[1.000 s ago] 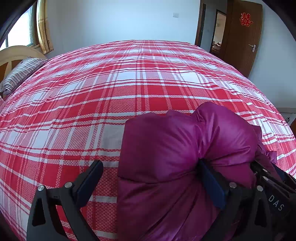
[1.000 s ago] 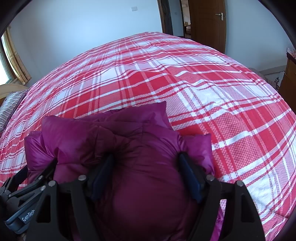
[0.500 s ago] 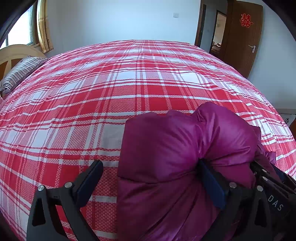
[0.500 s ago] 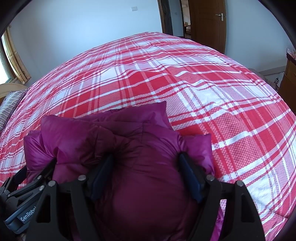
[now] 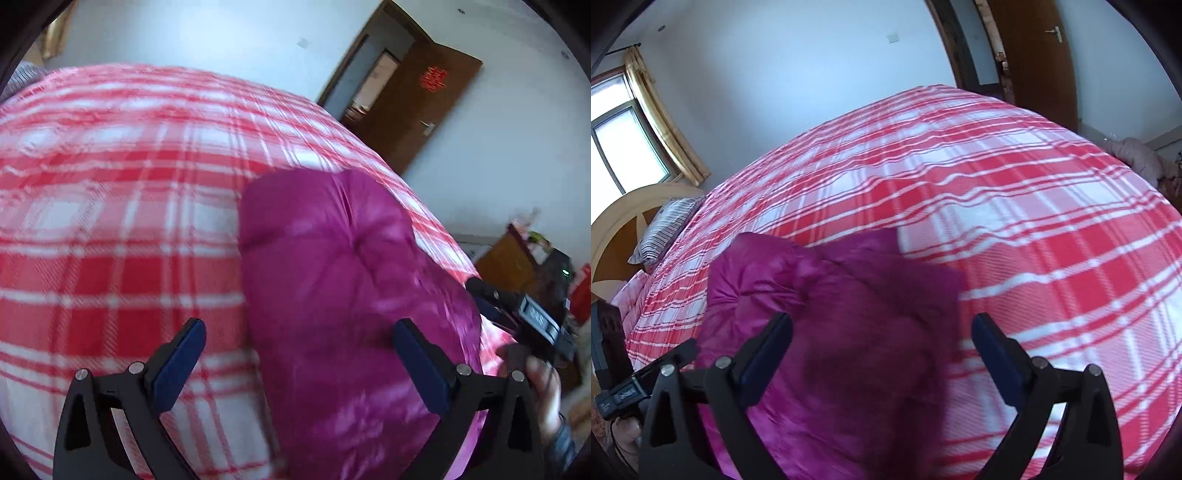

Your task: Fold large clothes

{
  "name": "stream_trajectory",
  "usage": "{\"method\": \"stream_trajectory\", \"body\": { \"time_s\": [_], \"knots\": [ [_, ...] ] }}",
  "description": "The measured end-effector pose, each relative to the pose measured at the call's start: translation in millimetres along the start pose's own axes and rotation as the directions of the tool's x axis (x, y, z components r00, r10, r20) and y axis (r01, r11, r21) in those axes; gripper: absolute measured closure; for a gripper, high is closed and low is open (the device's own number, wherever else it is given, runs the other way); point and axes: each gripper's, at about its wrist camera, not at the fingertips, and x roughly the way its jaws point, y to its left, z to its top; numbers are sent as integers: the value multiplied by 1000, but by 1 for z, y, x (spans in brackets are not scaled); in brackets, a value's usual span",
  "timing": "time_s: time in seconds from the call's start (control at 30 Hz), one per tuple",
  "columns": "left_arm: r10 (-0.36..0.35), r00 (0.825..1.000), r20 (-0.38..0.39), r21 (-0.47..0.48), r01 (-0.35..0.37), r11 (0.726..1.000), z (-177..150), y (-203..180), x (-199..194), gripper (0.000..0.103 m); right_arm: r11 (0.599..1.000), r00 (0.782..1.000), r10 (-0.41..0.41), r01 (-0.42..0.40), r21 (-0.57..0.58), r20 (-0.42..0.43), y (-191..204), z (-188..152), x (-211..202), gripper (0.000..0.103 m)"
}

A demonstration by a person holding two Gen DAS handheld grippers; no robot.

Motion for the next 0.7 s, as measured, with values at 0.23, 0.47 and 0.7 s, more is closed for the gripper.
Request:
{"method": "stream_trajectory", "body": {
  "time_s": [0.23,0.47,0.7],
  "knots": [
    [-78,997,6,-29,78,997,0,-1,14,1,984,978,174,-170,46,-113,-13,-12,33,27],
    [-94,996,5,37,94,995,2,-30,13,47,941,928,336,-326,85,-158,-2,-13,55,64],
    [-50,994,95,85,42,996,-3,-43,-57,68,916,902,401,-400,40,-162,37,-13,35,79]
  ]
}}
